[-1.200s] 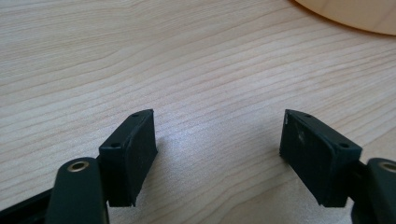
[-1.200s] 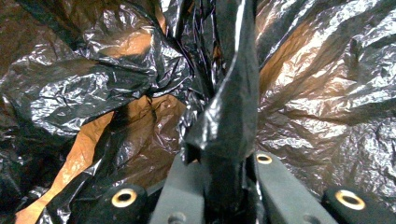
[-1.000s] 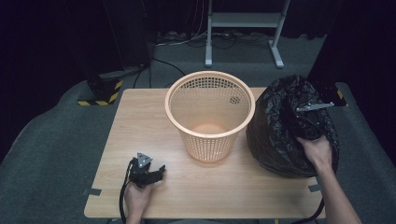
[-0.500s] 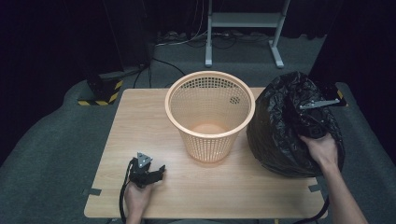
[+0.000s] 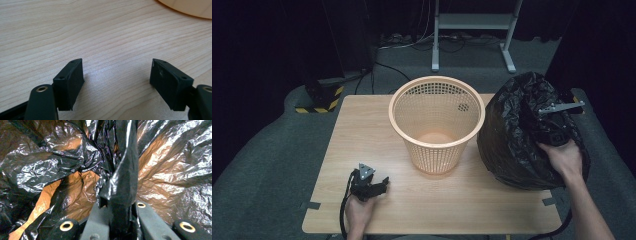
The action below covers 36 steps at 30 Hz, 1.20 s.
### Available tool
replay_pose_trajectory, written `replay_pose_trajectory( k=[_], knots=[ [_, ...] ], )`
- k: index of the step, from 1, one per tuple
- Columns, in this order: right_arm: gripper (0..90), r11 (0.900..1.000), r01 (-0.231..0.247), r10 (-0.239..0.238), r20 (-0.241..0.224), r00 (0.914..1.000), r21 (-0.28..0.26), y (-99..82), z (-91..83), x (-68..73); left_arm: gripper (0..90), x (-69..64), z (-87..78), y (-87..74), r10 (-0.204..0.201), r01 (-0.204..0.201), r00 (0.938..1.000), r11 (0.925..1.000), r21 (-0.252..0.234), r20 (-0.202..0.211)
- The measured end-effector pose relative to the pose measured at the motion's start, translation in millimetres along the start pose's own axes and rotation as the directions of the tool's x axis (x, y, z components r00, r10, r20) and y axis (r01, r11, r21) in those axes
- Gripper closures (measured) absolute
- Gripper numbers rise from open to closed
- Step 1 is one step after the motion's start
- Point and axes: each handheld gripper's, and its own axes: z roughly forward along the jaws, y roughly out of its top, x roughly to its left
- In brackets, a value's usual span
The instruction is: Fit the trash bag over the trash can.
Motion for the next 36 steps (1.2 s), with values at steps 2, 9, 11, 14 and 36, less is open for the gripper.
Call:
replay_pose_trajectory(
  k=[2, 9, 11, 14, 36],
  knots=[
    [88.8, 1.0, 0.004, -0.004, -0.002, 1.0, -0.004, 2.1, -3.9, 0.5, 27.0, 0.0, 0.0, 0.0, 0.0, 0.0, 1.0, 1.0, 0.0, 0.0],
    [88.8, 0.9998, 0.011, -0.011, -0.012, 0.9999, -0.016, 8.6, -17.3, 1.3, 27.0, 0.0, 0.0, 0.0, 0.0, 0.0, 1.0, 1.0, 0.0, 0.0],
    [88.8, 0.9997, 0.013, -0.014, -0.016, 0.9998, -0.021, 10.8, -20.8, 1.8, 27.0, 0.0, 0.0, 0.0, 0.0, 0.0, 1.0, 1.0, 0.0, 0.0],
    [88.8, 0.9993, 0.022, -0.023, -0.017, 0.9996, -0.029, 14.5, -26.9, 3.2, 27.0, 0.0, 0.0, 0.0, 0.0, 0.0, 1.0, 1.0, 0.0, 0.0],
    [89.0, 0.9931, 0.056, -0.059, -0.029, 0.9978, -0.103, 46.3, -65.5, 10.3, 27.1, 0.0, 0.0, 0.0, 0.0, 0.0, 1.0, 1.0, 0.0, 0.0]
  ],
)
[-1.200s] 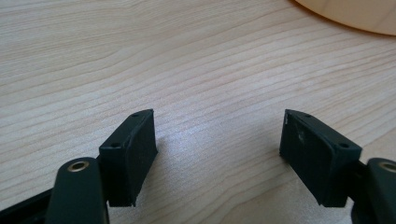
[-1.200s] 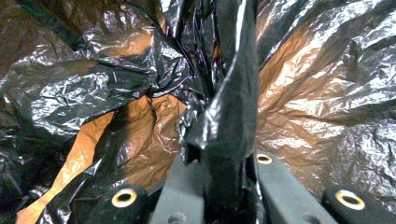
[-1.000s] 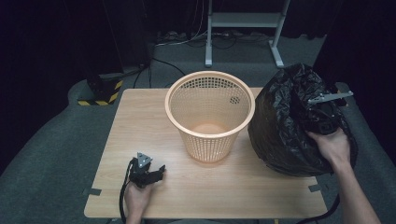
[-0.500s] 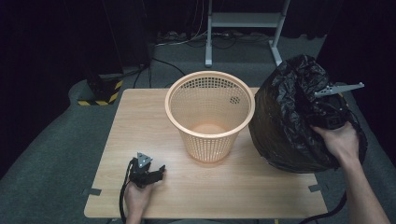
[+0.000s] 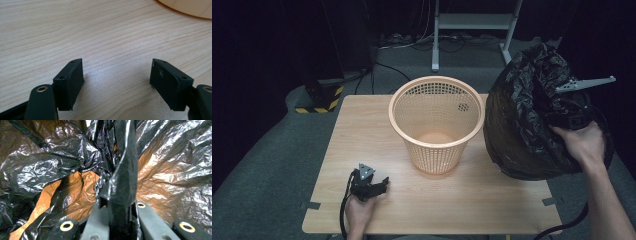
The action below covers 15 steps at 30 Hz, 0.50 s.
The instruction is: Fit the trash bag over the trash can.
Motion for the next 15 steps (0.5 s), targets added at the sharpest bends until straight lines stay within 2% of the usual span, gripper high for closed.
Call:
replay_pose_trajectory(
  k=[15],
  knots=[
    [89.0, 0.9988, 0.02, -0.02, -0.006, 0.9998, -0.045, 17.7, -14.0, 4.0, 27.1, 0.1, -0.1, 0.0, 0.002, -0.002, 1.0, 1.0, 0.001, 0.0]
  ],
)
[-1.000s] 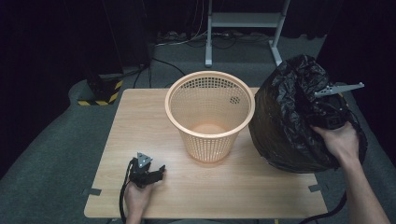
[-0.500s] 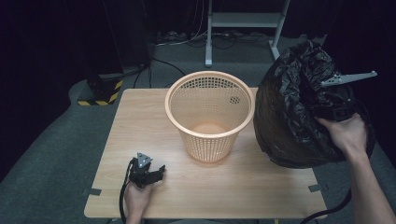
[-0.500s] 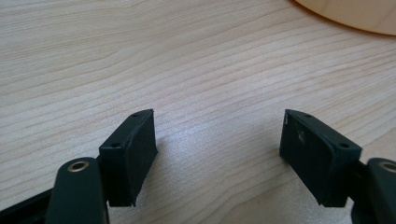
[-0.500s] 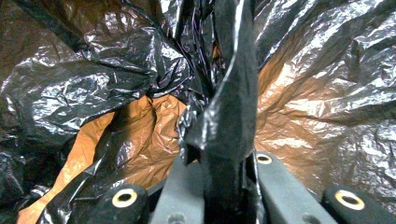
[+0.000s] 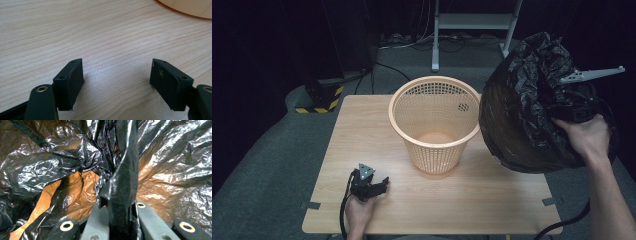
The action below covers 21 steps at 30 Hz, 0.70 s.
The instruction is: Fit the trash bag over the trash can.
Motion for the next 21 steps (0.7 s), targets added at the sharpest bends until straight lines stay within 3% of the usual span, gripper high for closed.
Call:
replay_pose_trajectory(
  k=[21],
  knots=[
    [89.0, 0.999, 0.043, -0.044, -0.082, 0.9957, -0.012, 20.3, 23.1, 23.7, 27.0, 0.0, 0.0, 0.0, 0.0, 0.0, 1.0, 1.0, 0.001, 0.0]
  ],
)
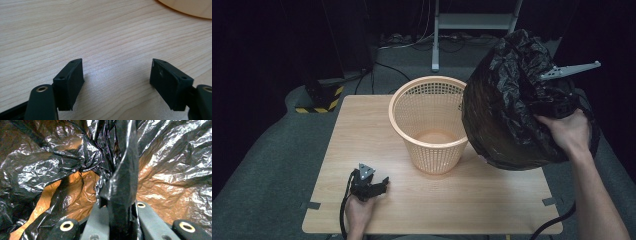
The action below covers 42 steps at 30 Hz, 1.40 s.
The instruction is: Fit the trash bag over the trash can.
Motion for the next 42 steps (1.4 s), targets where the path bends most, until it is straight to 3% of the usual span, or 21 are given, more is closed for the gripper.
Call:
replay_pose_trajectory(
  k=[42],
  knots=[
    [89.1, 0.9973, 0.07, -0.072, -0.127, 0.9892, -0.02, 39.1, 44.6, 40.5, 27.1, -0.5, -0.1, -0.1, -0.003, 0.003, 1.0, 1.0, 0.0, 0.001]
  ],
)
